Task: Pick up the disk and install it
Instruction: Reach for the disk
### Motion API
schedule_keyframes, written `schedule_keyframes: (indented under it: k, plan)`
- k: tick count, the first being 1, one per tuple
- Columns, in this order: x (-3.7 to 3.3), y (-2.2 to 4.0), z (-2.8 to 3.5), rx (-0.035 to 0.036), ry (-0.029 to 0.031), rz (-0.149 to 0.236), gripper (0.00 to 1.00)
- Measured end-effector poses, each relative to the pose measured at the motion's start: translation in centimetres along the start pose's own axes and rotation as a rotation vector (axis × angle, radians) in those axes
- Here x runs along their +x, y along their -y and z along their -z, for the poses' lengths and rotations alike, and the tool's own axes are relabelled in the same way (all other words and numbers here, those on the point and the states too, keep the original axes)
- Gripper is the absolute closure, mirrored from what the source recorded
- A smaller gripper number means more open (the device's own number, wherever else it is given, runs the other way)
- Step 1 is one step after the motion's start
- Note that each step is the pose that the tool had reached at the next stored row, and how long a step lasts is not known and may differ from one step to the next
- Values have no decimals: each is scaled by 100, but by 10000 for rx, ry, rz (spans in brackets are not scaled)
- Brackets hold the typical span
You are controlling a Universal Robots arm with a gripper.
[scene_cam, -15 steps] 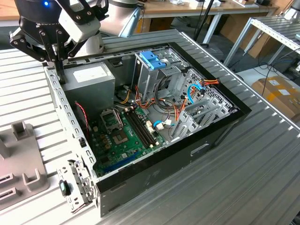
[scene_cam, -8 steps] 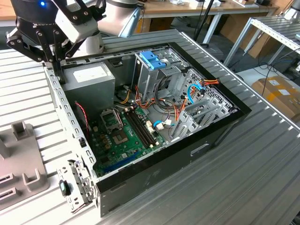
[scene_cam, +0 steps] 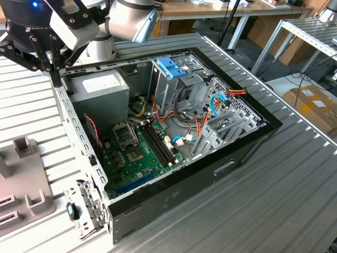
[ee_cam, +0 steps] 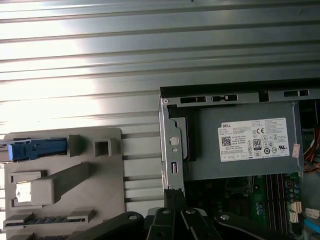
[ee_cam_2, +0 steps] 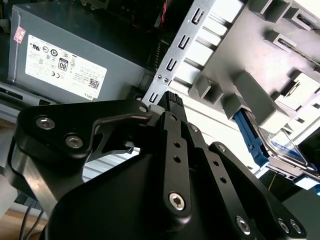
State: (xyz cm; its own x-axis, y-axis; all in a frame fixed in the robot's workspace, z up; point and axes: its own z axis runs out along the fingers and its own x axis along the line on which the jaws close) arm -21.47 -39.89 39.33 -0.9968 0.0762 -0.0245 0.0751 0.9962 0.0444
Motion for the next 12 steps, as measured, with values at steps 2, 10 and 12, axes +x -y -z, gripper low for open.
schedule_keyframes:
  k: [2,10,12]
  plan:
    - [22,2,1,0,0,0,89]
    - [103,8,3,0,0,0,89]
    - [119,9,3,0,0,0,89]
